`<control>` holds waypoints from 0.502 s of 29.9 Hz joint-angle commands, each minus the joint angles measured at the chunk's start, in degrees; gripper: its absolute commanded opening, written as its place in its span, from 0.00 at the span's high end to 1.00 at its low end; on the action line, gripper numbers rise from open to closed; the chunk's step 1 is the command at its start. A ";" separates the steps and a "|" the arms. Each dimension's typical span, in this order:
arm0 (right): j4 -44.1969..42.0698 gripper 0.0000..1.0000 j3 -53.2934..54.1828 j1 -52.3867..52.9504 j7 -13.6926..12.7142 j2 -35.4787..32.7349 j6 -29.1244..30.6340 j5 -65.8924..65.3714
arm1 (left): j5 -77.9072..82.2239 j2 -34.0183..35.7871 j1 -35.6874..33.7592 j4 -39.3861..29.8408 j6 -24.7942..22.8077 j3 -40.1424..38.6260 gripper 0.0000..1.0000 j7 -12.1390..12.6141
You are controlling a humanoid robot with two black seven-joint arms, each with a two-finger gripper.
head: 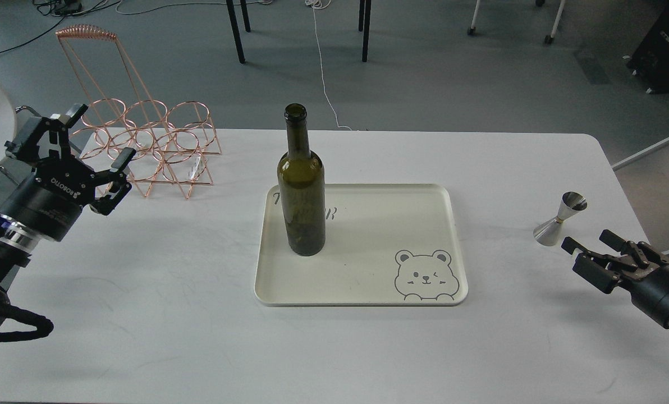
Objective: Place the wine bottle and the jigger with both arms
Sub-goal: 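Withdraw the right gripper and swing the left gripper toward the bottle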
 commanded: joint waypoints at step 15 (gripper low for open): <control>14.96 0.02 1.44 15.07 0.01 2.94 12.34 57.10 | 19.39 10.56 -0.61 -7.53 0.00 -2.67 0.02 -1.37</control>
